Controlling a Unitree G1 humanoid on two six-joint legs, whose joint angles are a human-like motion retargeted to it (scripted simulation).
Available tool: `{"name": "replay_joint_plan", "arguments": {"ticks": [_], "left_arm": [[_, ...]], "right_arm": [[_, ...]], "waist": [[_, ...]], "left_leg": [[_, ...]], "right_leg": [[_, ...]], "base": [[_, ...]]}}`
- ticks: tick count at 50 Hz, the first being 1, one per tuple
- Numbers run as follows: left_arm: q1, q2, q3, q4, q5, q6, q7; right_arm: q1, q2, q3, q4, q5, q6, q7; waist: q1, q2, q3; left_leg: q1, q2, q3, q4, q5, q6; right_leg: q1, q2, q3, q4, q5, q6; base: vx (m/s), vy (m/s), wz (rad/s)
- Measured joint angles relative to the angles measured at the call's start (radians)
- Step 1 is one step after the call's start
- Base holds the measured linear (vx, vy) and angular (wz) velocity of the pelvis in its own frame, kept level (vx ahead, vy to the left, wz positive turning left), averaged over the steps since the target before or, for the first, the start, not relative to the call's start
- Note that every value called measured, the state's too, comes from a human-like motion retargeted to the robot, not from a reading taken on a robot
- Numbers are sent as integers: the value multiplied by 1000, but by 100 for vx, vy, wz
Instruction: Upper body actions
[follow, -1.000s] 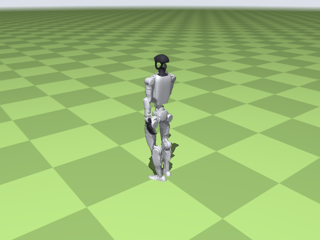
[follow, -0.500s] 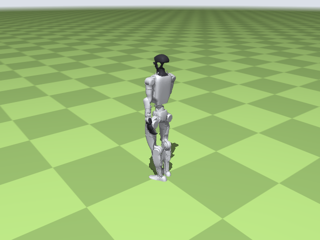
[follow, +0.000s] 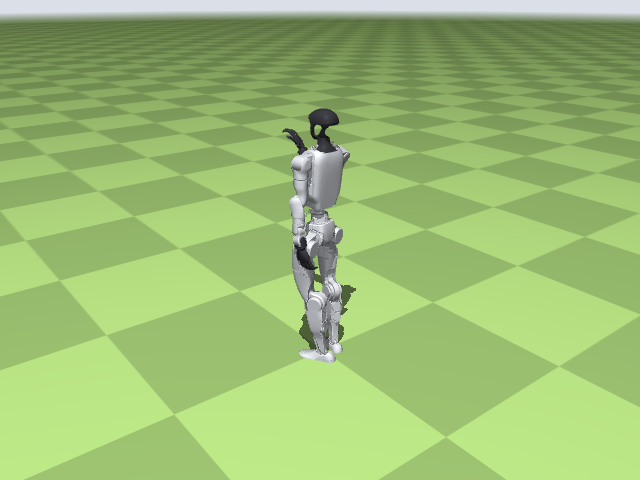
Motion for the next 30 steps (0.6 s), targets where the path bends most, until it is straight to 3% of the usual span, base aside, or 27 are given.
{"name": "replay_joint_plan", "arguments": {"ticks": [8,15,21,30], "left_arm": [[-8,-4,13,-1,-26,-1,-3],[-11,-5,-3,0,-31,-1,-1],[-11,-4,-7,-2,-32,1,-2],[-7,-1,-19,-10,-32,0,-10]], "right_arm": [[104,9,1,-49,90,-19,-114],[301,43,26,54,278,-183,-298],[466,81,41,314,314,-258,-242],[535,118,16,962,301,-273,-104]], "waist": [[-13,3,19],[-12,3,36],[-12,3,46],[-9,1,70]], "left_leg": [[-5,-1,-11,4,2,-1],[-6,0,-10,6,2,-4],[-8,4,0,8,2,-7],[2,13,23,9,0,-9]], "right_leg": [[0,-3,-11,-1,2,1],[0,-7,-10,-1,3,1],[-2,-6,2,-1,6,0],[-1,0,27,1,11,-4]], "base": [[0,0,0],[0,0,0],[0,0,0],[-1,-1,-11]]}}
